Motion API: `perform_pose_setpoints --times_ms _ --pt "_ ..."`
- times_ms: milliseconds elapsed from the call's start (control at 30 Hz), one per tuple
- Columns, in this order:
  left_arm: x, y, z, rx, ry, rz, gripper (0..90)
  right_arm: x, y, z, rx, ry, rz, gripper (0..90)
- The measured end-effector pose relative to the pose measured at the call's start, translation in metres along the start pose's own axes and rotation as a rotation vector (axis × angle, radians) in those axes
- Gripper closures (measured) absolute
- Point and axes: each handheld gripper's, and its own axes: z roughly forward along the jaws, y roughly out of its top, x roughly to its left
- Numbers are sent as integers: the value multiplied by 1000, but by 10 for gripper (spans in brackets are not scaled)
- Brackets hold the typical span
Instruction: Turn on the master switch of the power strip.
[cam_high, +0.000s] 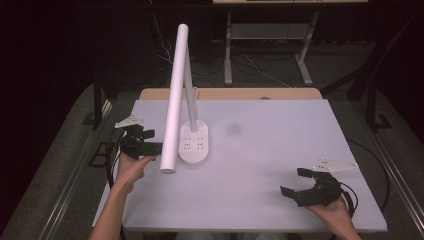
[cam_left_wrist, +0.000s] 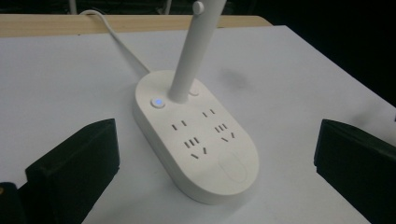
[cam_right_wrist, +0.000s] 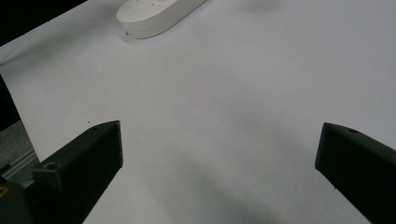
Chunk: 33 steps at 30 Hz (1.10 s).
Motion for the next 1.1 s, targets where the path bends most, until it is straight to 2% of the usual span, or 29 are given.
perform_pose_setpoints --times_ms 400,633,733,1100 --pt "-22 -31 -1 -13 -47 21 0 1 0 0 1 0 -3 4" --pt "-32 -48 2 4 -69 51 0 1 0 0 2 0 -3 4" --pt "-37 -55 4 8 -86 52 0 1 0 0 0 1 -1 4" --pt "-49 -80 12 57 -124 90 0 1 -1 0 -2 3 -6 4"
